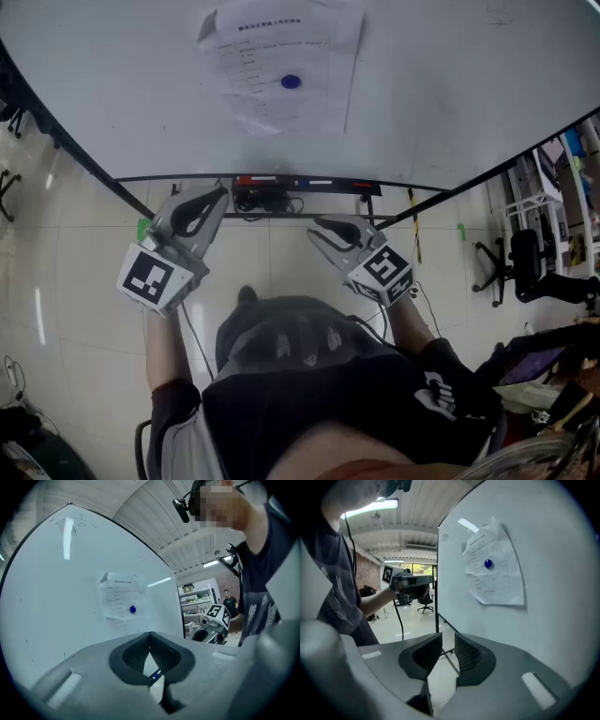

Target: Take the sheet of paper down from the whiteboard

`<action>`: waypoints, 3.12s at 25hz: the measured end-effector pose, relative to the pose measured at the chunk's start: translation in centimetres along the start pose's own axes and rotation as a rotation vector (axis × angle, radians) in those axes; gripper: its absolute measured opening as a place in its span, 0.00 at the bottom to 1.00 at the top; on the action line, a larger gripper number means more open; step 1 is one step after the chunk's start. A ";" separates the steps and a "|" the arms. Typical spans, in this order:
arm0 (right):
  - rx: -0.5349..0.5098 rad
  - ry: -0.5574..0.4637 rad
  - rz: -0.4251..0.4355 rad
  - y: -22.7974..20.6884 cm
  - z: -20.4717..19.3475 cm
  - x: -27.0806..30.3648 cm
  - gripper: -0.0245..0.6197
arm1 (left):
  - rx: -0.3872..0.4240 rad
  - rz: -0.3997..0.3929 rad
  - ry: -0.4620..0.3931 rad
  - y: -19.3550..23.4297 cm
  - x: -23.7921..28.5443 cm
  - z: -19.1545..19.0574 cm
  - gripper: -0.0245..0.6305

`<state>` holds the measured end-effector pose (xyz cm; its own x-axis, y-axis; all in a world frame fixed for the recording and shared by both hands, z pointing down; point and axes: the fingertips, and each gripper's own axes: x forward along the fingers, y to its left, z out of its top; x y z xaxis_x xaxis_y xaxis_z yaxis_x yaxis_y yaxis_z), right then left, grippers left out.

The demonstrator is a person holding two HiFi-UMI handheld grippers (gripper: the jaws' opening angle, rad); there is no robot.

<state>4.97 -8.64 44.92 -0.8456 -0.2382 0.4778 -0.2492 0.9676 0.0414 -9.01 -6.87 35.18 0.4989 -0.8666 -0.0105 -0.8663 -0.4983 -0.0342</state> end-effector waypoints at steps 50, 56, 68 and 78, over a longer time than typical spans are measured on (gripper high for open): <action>-0.862 -0.160 -0.565 -11.6 21.0 7.5 0.31 | 0.499 0.041 -0.151 12.3 7.8 15.4 0.05; -0.856 -0.192 -0.574 -11.5 20.7 7.5 0.26 | 0.488 0.022 -0.147 11.4 7.4 15.1 0.05; -0.810 -0.206 -0.534 -11.6 21.2 7.3 0.21 | 0.460 -0.001 -0.165 10.8 6.7 15.3 0.04; -0.769 -0.216 -0.561 -9.7 22.0 6.8 0.21 | 0.361 0.002 -0.233 11.6 2.8 15.8 0.04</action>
<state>-8.71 -21.51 28.46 -0.7855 -0.6172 0.0455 -0.3311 0.4813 0.8116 -17.33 -14.64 18.99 0.5255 -0.8177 -0.2351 -0.8237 -0.4197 -0.3813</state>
